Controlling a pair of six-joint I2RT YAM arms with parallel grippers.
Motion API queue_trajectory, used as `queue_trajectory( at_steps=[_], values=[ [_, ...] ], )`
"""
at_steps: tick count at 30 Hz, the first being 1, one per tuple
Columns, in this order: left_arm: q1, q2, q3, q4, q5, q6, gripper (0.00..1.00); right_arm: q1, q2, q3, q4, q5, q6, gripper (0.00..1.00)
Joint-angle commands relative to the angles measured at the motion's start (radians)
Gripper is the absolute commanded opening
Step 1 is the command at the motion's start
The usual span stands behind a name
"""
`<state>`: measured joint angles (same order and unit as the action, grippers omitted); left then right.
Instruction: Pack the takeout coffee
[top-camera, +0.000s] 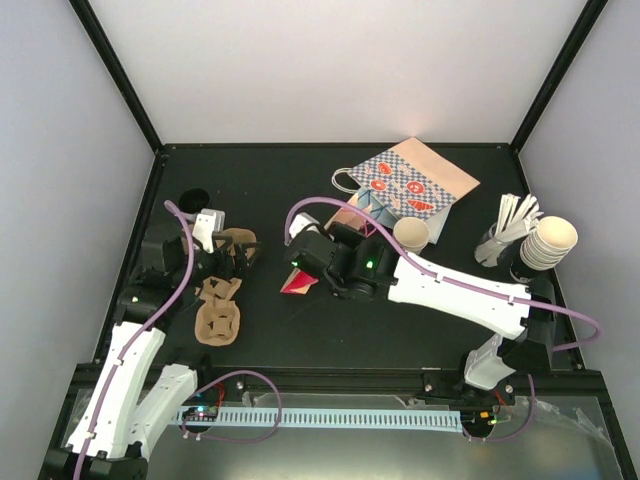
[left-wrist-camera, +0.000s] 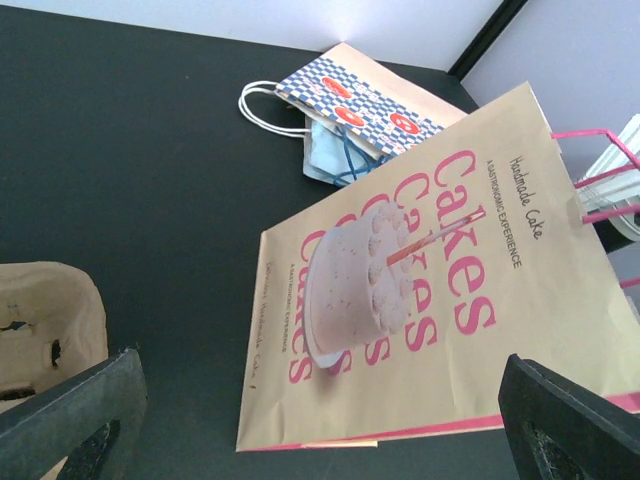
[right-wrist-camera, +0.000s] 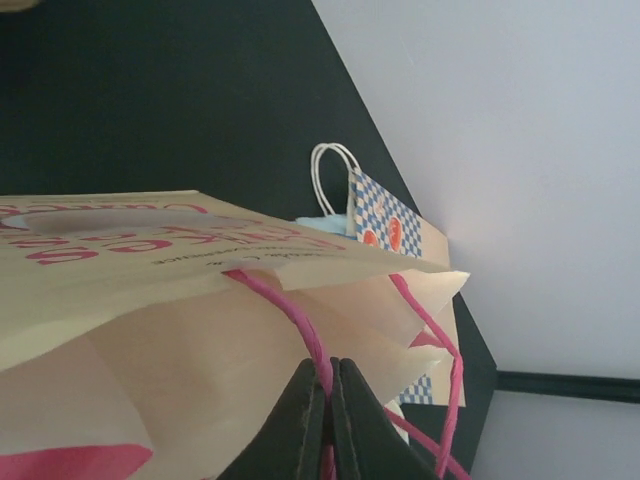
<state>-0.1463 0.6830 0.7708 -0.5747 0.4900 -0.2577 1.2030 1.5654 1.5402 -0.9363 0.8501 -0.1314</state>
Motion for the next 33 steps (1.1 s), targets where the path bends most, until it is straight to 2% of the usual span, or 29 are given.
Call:
queue_trajectory(
  at_steps=[1,6,8,11,20,22,26,33],
  values=[
    [-0.007,0.009,0.045,-0.001,0.038,-0.006,0.99,0.048,-0.023,-0.033,0.041,-0.022,0.031,0.05],
    [-0.007,0.011,0.039,-0.011,0.060,0.005,0.99,0.067,-0.026,-0.076,0.045,-0.022,0.076,0.05],
    [-0.008,0.009,0.035,-0.011,0.068,0.007,0.99,0.068,-0.031,-0.089,0.055,-0.072,0.084,0.06],
    [-0.010,0.011,0.031,-0.006,0.092,0.001,0.99,0.072,-0.033,-0.095,0.058,-0.107,0.091,0.11],
    [-0.060,0.026,0.002,0.034,0.112,-0.032,0.99,0.073,-0.082,-0.101,0.057,-0.273,0.108,0.46],
    [-0.094,0.032,-0.003,0.048,0.094,-0.040,0.99,0.070,-0.105,-0.107,0.064,-0.301,0.131,0.55],
    [-0.216,0.060,0.009,0.045,-0.031,-0.027,0.99,0.049,-0.173,-0.130,0.089,-0.392,0.179,0.62],
    [-0.409,0.133,0.045,0.007,-0.187,0.028,0.99,-0.001,-0.259,-0.204,0.072,-0.503,0.282,0.66]
  ],
)
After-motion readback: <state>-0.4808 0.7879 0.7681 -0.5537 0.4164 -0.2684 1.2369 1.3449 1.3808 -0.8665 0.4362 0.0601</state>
